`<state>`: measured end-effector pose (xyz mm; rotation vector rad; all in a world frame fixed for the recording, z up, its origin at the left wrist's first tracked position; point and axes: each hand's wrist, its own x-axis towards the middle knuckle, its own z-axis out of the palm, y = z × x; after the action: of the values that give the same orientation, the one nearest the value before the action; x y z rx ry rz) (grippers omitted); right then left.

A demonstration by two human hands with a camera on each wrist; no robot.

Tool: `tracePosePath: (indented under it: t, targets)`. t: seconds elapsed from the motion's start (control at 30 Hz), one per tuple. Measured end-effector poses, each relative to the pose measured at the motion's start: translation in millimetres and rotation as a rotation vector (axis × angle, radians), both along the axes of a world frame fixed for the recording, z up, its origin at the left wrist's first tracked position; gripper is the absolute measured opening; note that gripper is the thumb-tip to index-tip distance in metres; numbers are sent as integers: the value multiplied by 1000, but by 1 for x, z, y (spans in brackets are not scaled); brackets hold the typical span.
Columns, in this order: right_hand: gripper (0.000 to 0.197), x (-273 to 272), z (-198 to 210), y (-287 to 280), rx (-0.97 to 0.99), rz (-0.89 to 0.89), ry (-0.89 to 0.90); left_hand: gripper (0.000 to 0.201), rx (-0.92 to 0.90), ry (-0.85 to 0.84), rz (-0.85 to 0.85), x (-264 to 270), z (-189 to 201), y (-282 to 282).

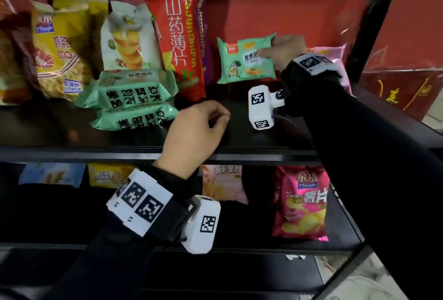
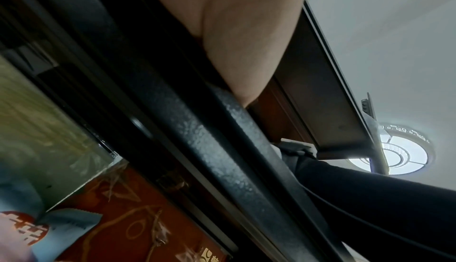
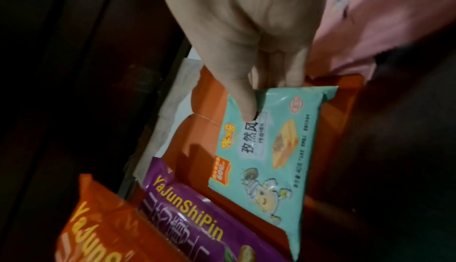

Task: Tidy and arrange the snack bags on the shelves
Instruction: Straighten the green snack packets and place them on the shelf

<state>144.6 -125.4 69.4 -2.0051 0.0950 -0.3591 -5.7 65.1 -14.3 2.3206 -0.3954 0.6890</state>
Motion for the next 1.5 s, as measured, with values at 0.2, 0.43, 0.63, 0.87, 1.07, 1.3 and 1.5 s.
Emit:
tracePosePath:
  t: [0.2, 0.43, 0.63, 0.87, 1.07, 1.3, 1.5]
  targets:
    - [22, 23, -17, 4, -365, -4, 128, 9, 7, -43, 95, -4, 0, -5]
    - [52, 31, -24, 2, -92, 142, 97, 12, 30, -63, 151, -4, -3, -7]
    - [28, 29, -28, -2, -163, 86, 117, 14, 42, -64, 164, -4, -5, -8]
    - [30, 26, -22, 1, -384, 19, 166, 13, 39, -84, 169, -3, -7, -8]
    - [38, 22, -12, 1, -61, -77, -67, 13, 29, -89, 153, -3, -6, -8]
    - [8, -44, 16, 47, 270, 320, 14, 13, -61, -142, 83, -15, -4, 5]
    - [54, -80, 14, 121, -56, 689, 399, 16, 9, -211, 155, -34, -19, 40]
